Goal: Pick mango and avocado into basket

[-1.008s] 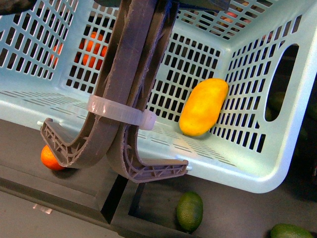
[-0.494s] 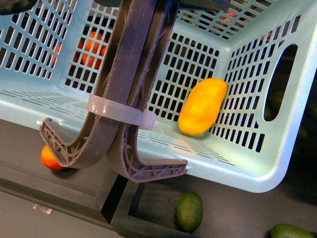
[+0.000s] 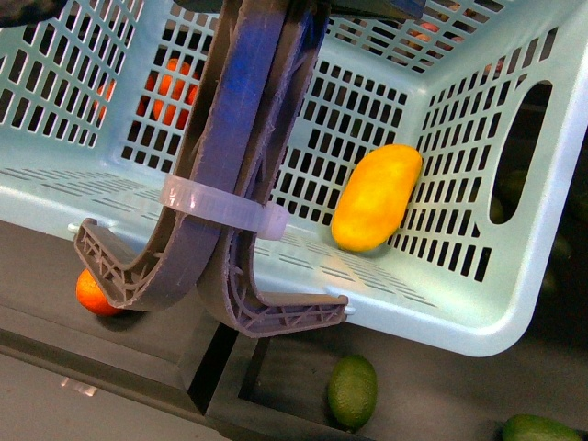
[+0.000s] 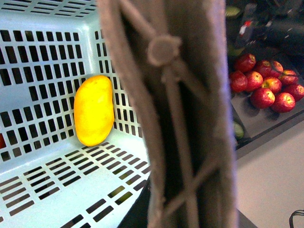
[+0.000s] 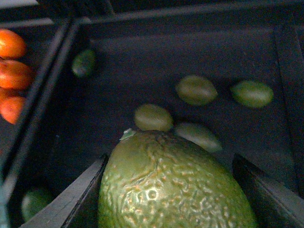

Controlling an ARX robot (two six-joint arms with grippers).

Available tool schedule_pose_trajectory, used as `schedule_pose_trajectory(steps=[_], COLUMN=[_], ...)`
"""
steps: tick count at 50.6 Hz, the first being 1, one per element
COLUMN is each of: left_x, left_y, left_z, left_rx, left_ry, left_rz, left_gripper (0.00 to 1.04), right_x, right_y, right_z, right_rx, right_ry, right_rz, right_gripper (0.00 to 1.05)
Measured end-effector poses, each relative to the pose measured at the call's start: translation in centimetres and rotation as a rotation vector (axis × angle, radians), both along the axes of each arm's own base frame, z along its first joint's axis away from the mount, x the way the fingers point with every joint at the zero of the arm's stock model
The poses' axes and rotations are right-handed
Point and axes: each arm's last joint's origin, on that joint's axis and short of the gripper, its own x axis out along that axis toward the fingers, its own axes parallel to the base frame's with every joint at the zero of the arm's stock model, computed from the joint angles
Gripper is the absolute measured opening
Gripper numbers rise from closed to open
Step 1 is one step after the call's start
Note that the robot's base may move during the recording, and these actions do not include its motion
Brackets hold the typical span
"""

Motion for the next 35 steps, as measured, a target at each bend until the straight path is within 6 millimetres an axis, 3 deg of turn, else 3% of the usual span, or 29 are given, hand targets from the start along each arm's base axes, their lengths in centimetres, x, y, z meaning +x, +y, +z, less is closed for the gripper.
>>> schedule_pose_trajectory(steps=[5,13,21,35], left_x=[0.0,0.0,0.0,0.0], left_y=[0.0,0.0,0.0,0.0], left_z=[0.0,0.0,0.0,0.0], left_rx=[0.0,0.0,0.0,0.0], left_ry=[0.0,0.0,0.0,0.0], left_rz=[0.0,0.0,0.0,0.0], left_gripper=[0.06,0.06,0.06,0.06], right_x=[-1.0,-2.6,-4.0,-5.8], right_y=[2.0,5.0,8.2,12.5], right_z=[4.0,7.6,9.8,11.3], right_rx=[0.01,0.03,0.051,0.076], right_ry=[-0.073,-0.141,-0.176,-0.199], right_rz=[0.041,0.115,0.188,0.289], right_gripper=[0.7,0.7,0.7,0.7])
